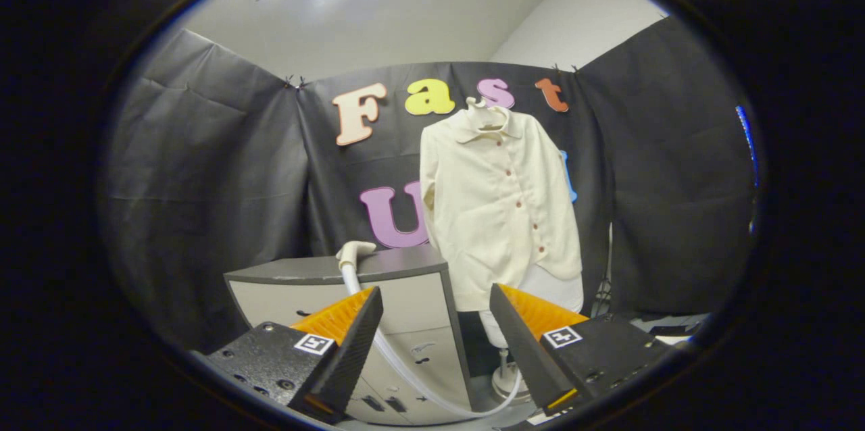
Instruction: Iron the clothes twice with a garment steamer, once on the left side and once on the right side.
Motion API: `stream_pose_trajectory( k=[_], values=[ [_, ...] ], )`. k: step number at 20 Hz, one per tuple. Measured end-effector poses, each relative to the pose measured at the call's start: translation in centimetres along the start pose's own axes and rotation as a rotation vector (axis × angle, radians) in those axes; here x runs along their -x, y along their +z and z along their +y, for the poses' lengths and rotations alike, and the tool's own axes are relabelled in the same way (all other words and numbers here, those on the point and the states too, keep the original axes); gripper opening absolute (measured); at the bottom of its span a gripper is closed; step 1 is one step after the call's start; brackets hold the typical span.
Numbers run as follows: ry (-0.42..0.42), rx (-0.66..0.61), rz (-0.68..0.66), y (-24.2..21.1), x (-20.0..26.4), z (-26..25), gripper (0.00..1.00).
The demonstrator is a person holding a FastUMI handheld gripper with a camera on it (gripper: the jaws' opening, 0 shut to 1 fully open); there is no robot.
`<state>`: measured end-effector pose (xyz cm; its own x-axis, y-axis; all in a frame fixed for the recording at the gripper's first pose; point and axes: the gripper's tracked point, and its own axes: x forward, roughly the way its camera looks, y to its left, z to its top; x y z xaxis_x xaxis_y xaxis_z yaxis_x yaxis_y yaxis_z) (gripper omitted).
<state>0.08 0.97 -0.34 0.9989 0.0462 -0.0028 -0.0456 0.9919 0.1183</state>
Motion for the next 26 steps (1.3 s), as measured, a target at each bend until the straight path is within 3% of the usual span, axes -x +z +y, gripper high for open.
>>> stream_pose_trajectory(
  k=[12,21,26],
  values=[
    [0.182,0.072,0.077,1.6,-8.0,9.3,0.97],
    [0.271,0.153,0.280,1.7,-18.9,13.9,0.97],
    [0.340,0.178,0.456,-2.1,-25.1,17.6,0.97]
  ],
)
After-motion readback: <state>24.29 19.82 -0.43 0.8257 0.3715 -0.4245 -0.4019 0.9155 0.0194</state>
